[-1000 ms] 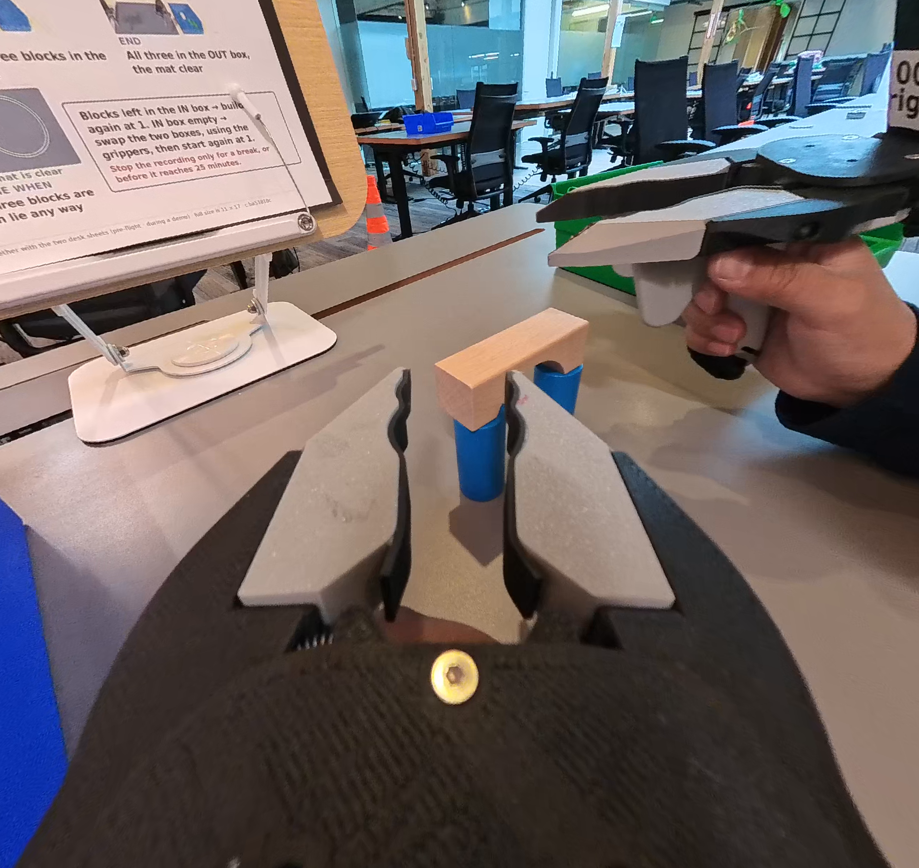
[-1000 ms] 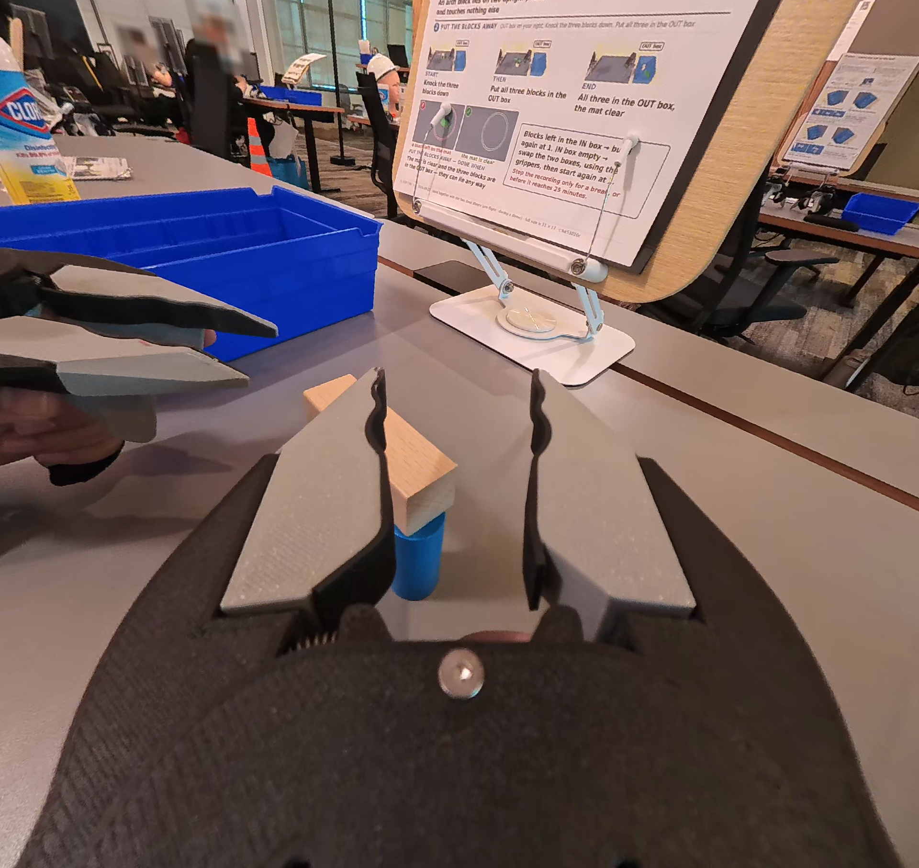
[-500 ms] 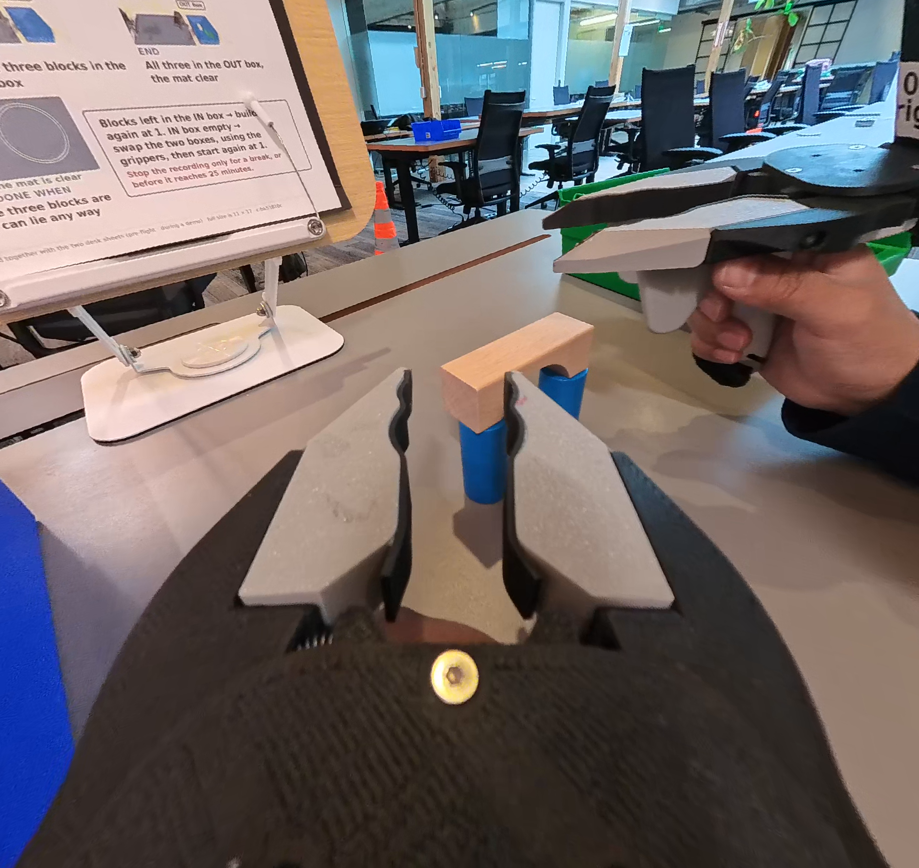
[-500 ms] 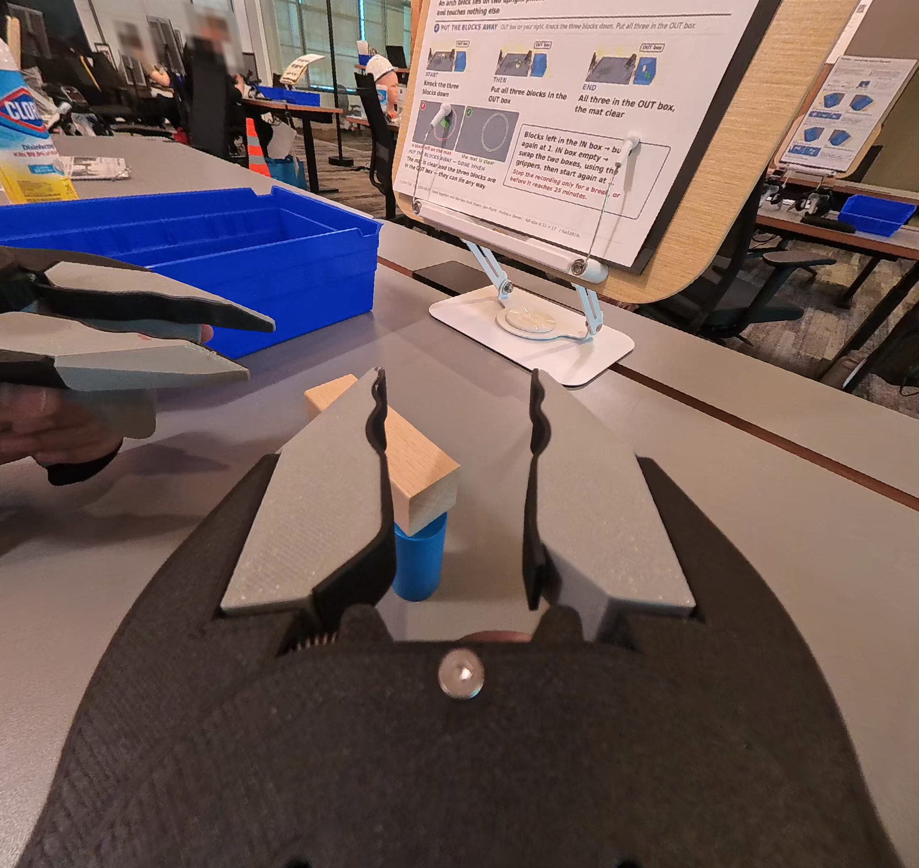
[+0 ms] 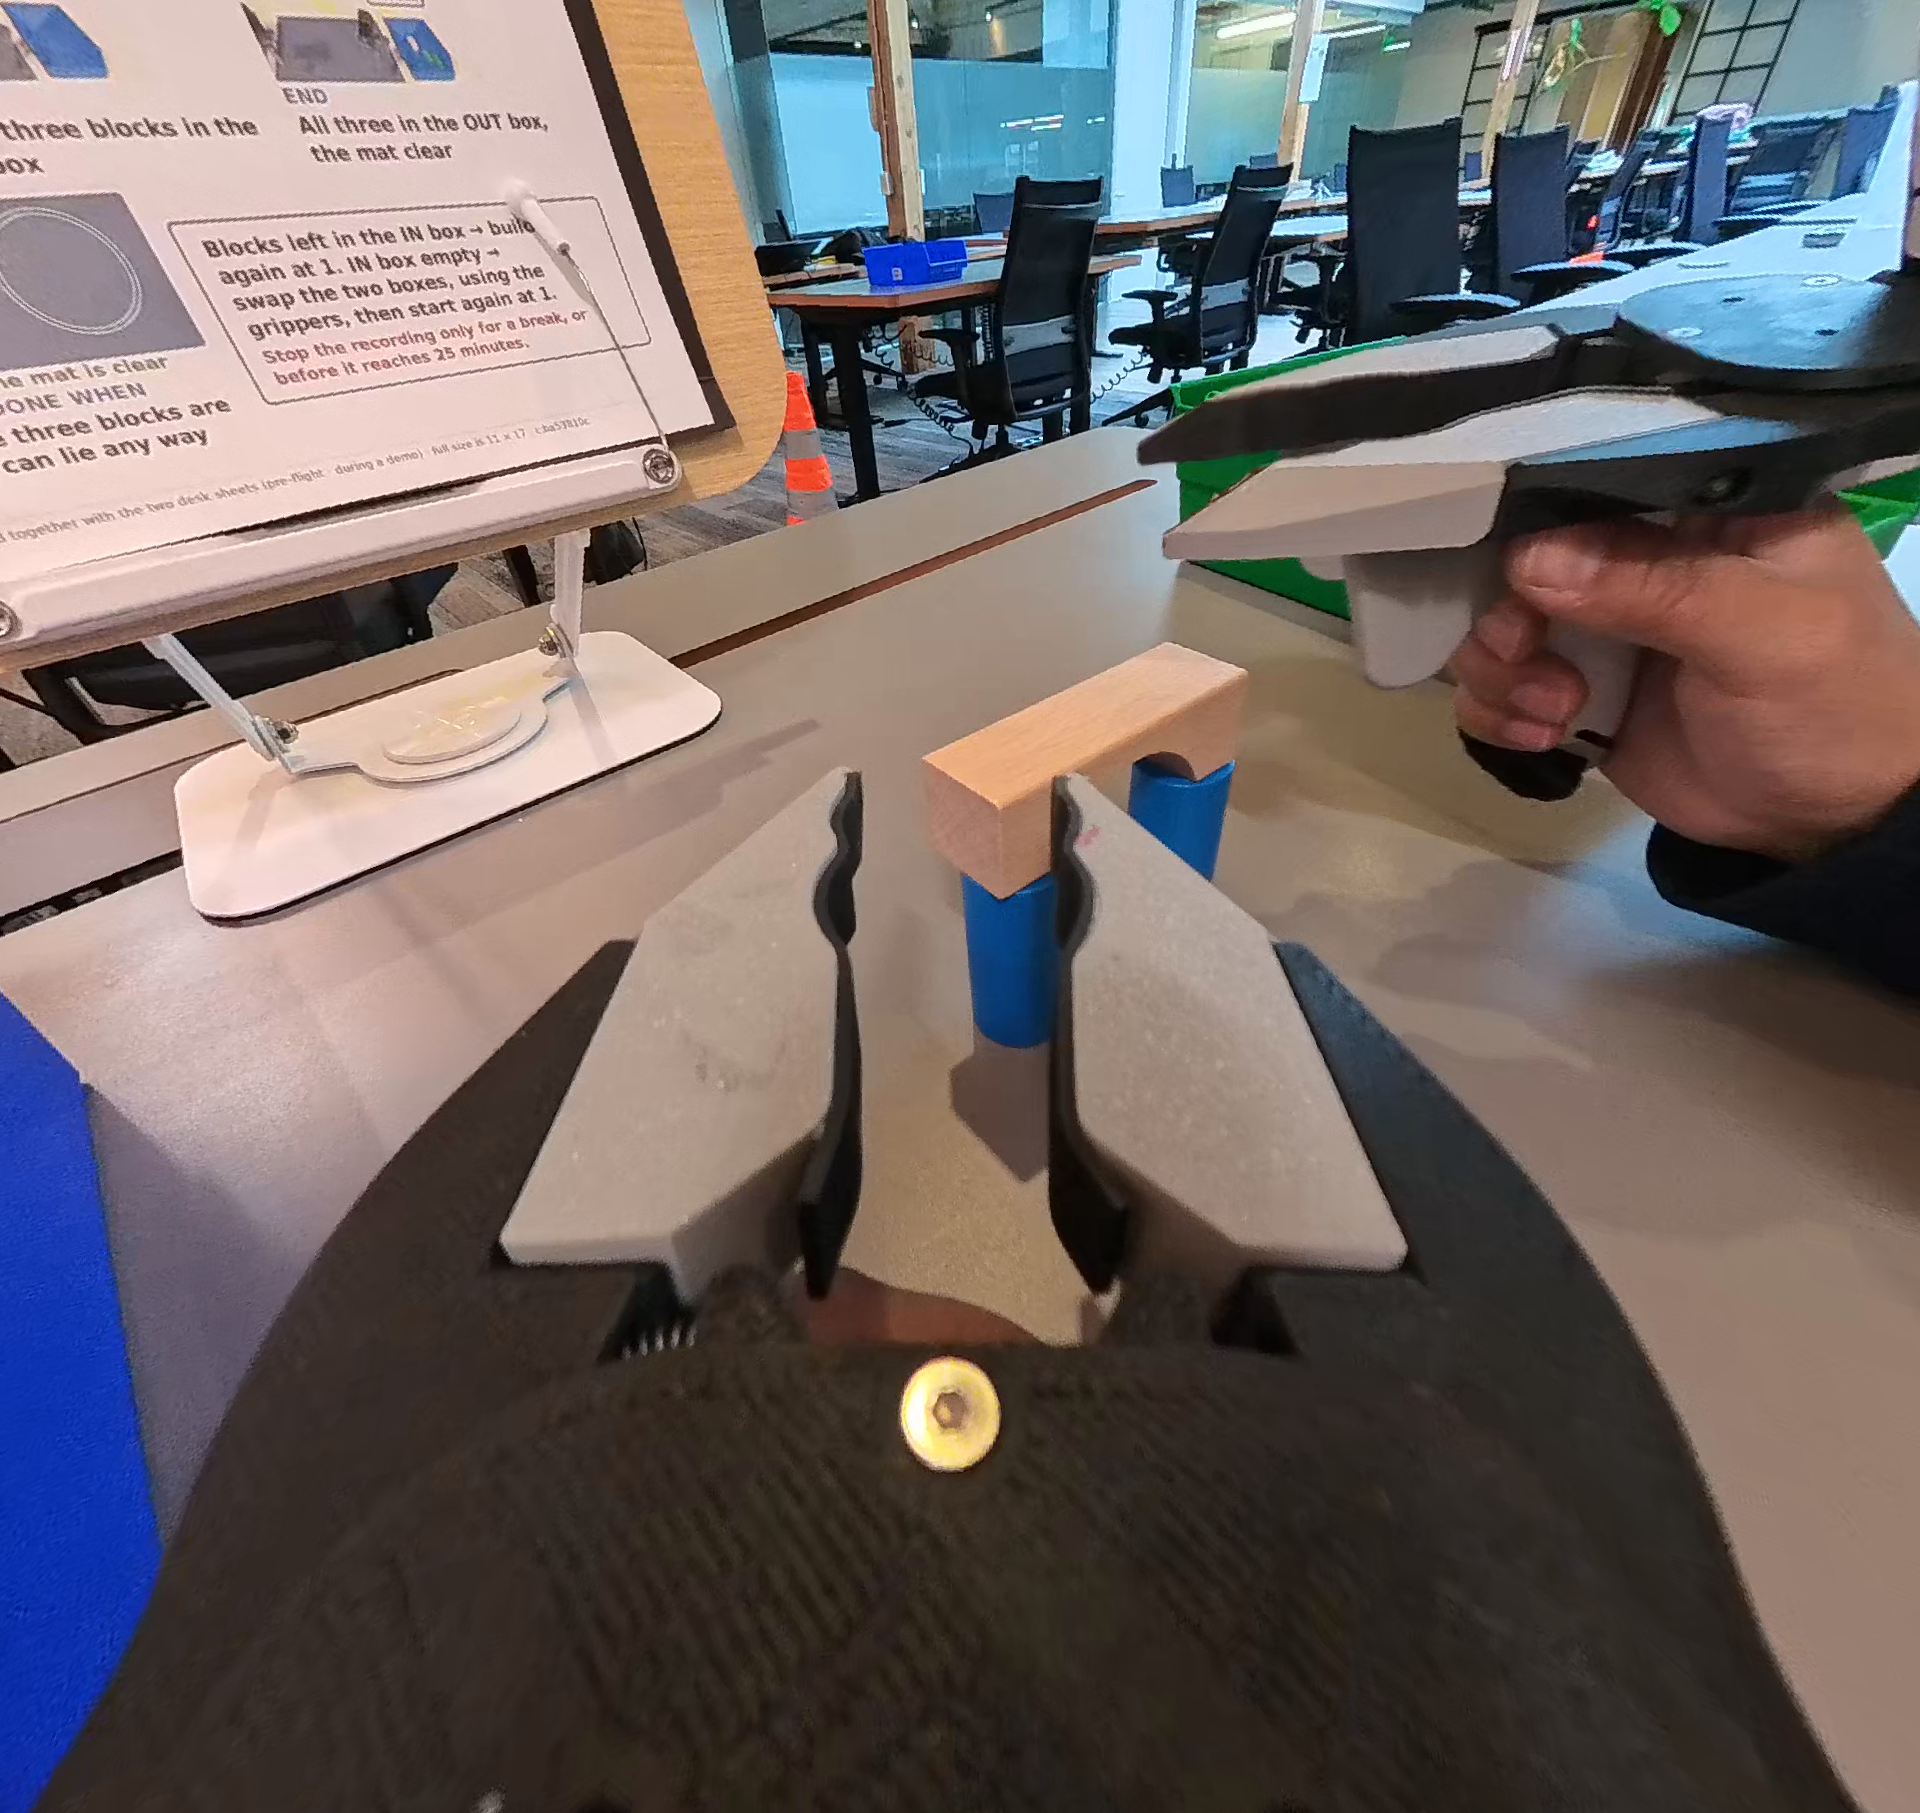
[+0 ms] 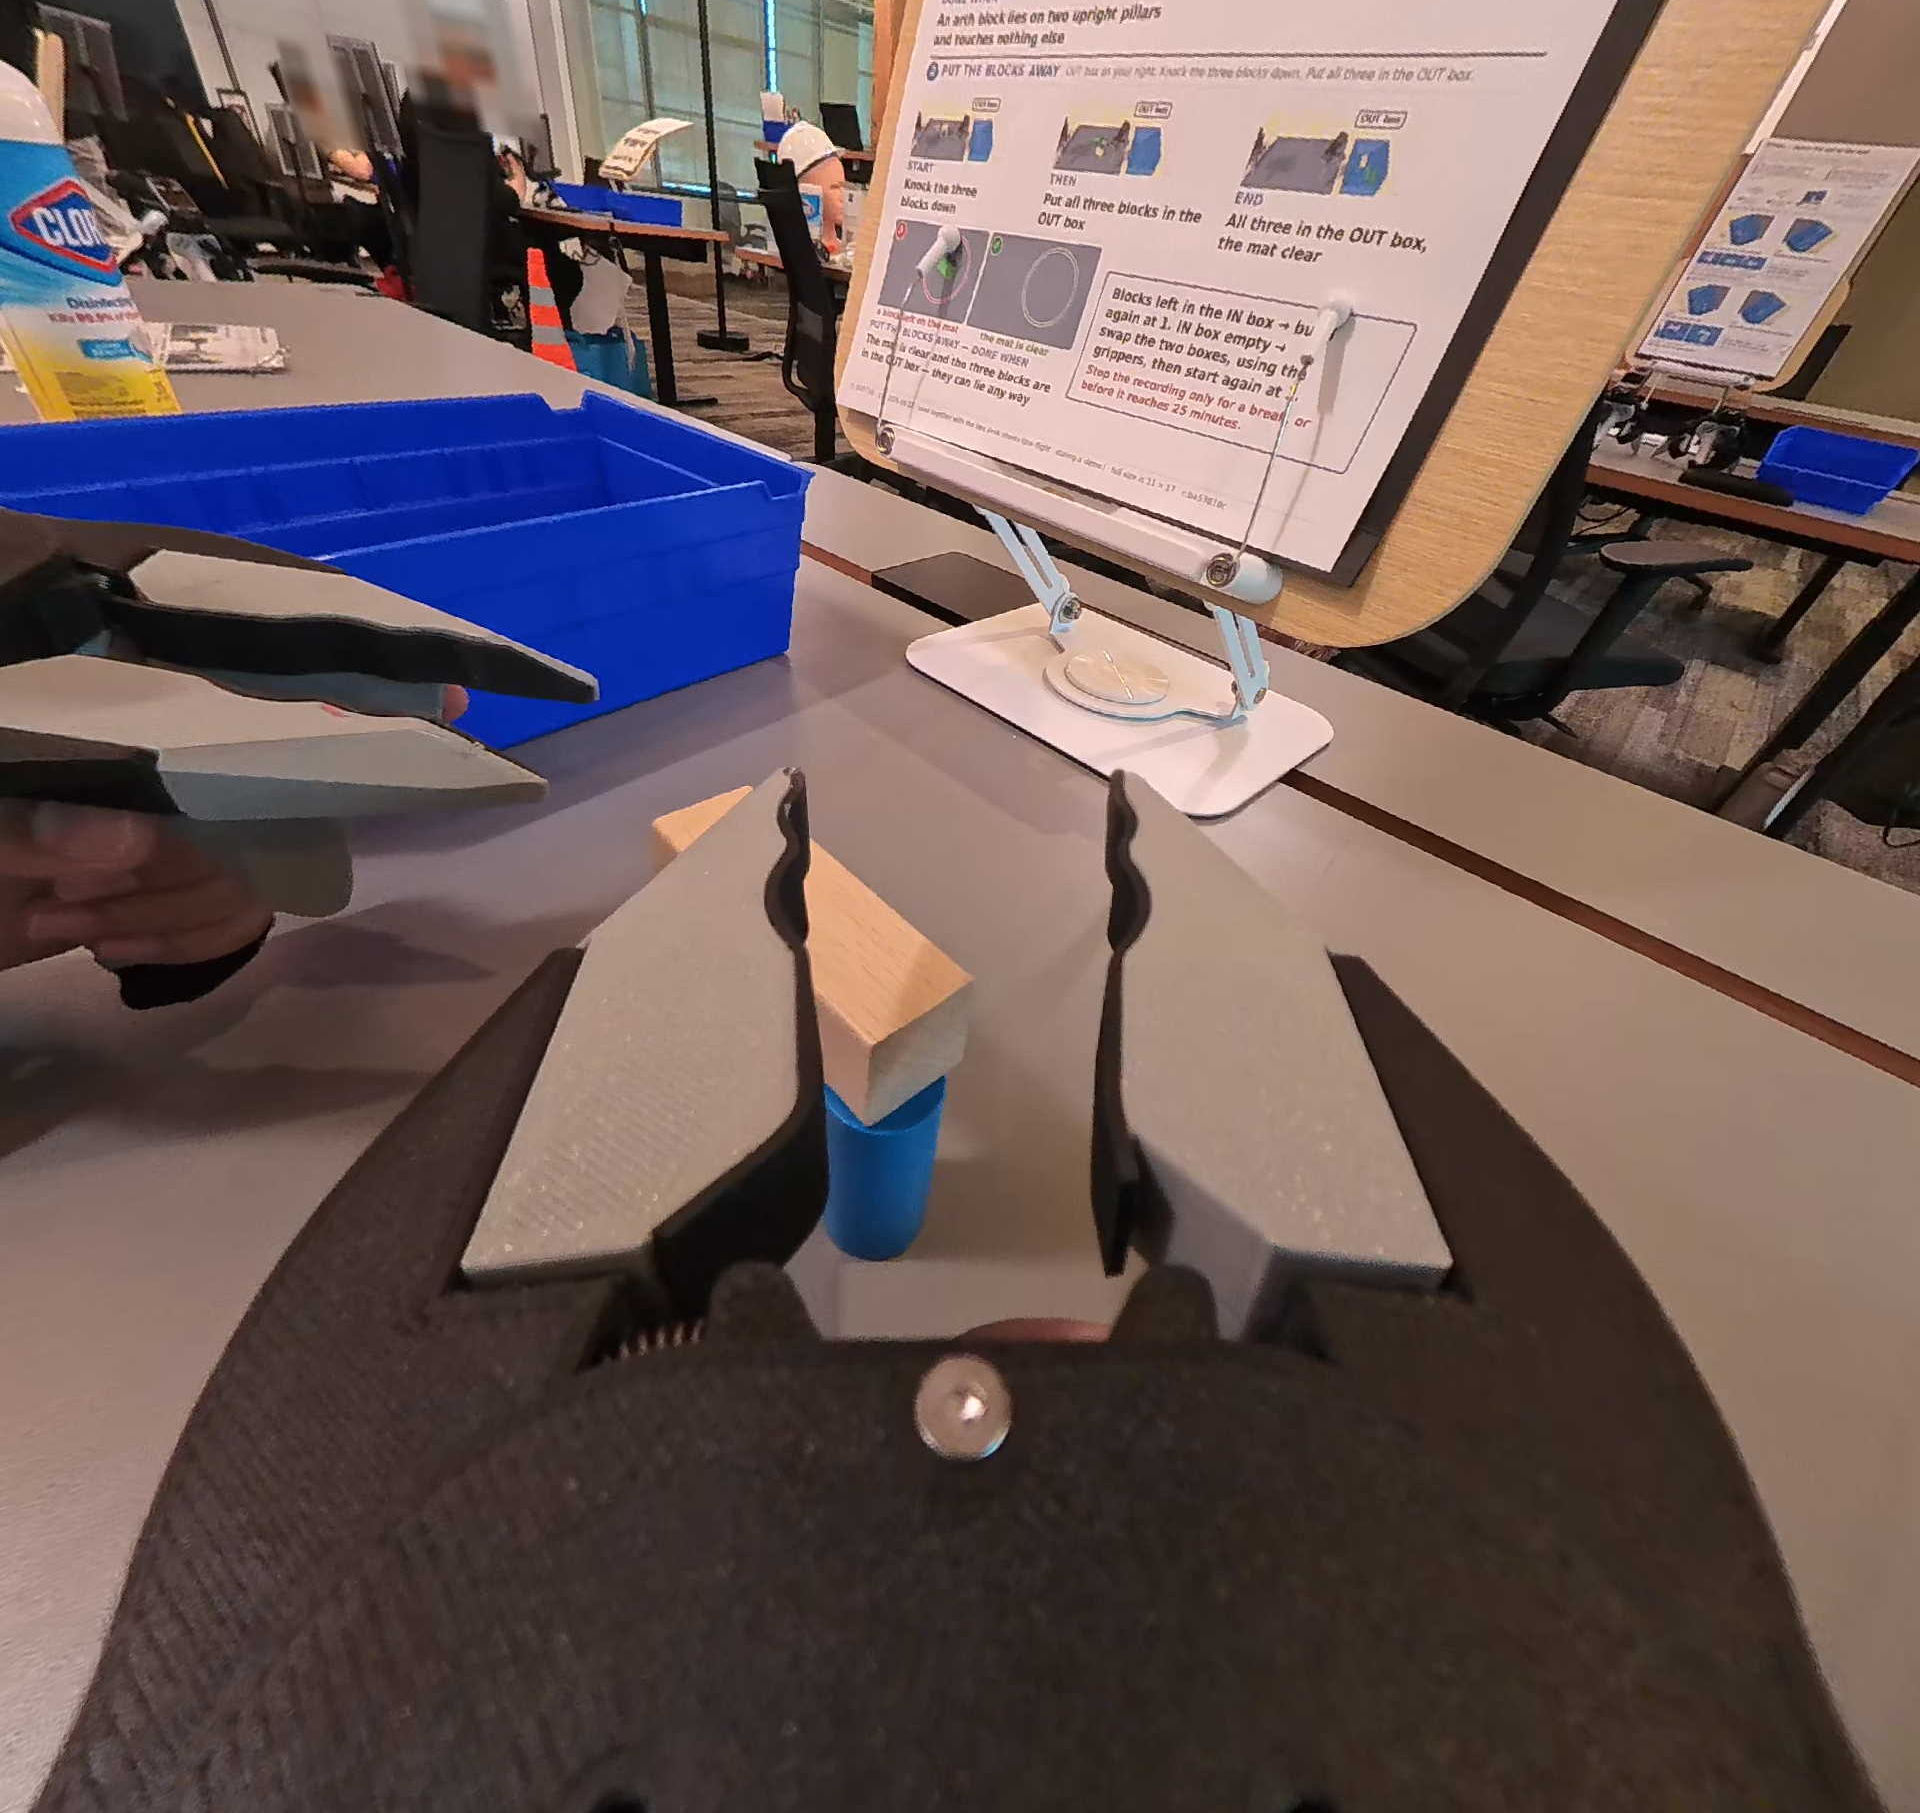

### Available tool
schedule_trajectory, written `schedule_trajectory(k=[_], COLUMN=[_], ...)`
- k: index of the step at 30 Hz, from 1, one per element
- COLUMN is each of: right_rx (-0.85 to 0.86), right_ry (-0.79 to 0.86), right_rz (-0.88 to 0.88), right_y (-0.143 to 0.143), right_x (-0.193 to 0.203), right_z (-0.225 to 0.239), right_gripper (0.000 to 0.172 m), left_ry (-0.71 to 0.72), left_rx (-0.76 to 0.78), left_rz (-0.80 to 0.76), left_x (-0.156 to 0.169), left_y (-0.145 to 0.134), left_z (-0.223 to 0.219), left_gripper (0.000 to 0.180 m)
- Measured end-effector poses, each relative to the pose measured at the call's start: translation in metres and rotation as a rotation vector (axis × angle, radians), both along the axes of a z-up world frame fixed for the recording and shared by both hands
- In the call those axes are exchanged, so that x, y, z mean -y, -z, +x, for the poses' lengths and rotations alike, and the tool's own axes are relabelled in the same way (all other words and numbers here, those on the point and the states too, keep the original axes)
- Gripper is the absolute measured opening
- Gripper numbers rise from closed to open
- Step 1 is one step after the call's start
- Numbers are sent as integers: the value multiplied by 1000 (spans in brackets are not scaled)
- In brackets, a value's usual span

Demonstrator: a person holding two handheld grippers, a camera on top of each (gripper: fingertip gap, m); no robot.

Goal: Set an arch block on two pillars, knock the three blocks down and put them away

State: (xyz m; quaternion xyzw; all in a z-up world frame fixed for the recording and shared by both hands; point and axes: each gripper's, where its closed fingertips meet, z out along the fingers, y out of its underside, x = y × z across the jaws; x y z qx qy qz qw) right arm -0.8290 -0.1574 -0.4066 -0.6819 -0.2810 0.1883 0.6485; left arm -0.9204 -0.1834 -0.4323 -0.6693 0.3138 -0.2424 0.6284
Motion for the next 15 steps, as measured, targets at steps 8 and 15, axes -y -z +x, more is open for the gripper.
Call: schedule_trajectory(k=[8,15], right_rx=[13,47], right_ry=[-73,-114], right_rz=[45,61], right_y=[-6,-3], right_x=[13,21], right_z=[-15,-27], right_gripper=[56,57], left_ry=[-32,-60], left_rx=[25,42], left_rz=[11,32], left_x=[-3,-5], left_y=[-5,-10], left_z=[-6,-10], left_gripper=[34,36])
